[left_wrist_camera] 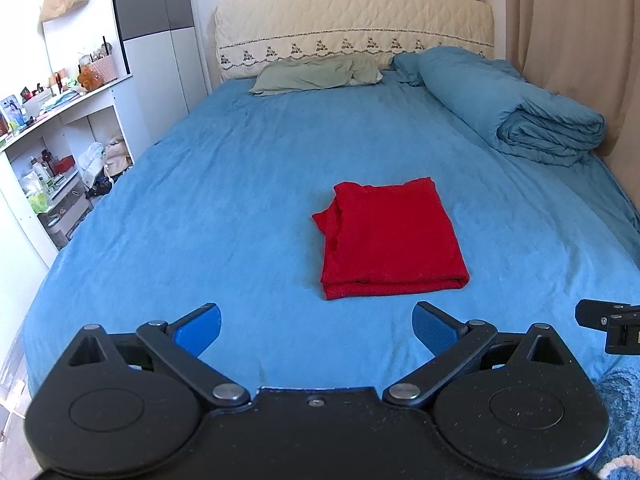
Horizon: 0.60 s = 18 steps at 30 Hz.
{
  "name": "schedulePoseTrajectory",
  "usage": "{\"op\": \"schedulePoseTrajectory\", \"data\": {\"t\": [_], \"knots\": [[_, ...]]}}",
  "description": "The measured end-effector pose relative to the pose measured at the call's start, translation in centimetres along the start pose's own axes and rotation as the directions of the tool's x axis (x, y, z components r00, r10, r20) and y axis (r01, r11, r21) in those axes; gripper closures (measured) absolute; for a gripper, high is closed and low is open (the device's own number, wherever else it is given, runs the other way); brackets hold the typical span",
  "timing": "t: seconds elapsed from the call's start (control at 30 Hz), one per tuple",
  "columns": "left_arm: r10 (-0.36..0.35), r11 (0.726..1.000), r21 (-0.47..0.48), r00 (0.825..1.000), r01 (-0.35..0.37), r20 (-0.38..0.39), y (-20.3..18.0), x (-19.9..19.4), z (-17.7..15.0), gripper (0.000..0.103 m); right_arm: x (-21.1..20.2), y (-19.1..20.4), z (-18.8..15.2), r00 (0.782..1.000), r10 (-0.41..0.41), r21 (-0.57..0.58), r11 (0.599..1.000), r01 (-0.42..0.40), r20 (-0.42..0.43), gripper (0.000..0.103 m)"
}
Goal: Fold small clothes
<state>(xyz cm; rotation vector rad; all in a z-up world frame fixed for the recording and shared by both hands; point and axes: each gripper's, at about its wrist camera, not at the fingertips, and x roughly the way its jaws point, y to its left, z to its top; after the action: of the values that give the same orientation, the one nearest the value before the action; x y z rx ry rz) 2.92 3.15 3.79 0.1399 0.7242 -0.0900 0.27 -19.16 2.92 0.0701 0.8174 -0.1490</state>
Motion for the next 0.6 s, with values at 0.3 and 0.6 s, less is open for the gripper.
{"op": "schedulePoseTrajectory", "data": {"t": [0.3, 0.6], "knots": [[0.003, 1.0, 0.004, 1.0, -0.003, 0.015, 0.08, -0.34, 0.39, 0.0, -0.2, -0.16, -0.02, 1.0, -0.003, -0.001, 1.0, 0.003, 0.003, 0.0], [0.005, 1.0, 0.005, 1.0, -0.005, 0.017, -0.28, -0.51, 0.39, 0.0, -0.29, -0.32, 0.03, 1.0, -0.004, 0.001, 1.0, 0.004, 0.003, 0.0]]}}
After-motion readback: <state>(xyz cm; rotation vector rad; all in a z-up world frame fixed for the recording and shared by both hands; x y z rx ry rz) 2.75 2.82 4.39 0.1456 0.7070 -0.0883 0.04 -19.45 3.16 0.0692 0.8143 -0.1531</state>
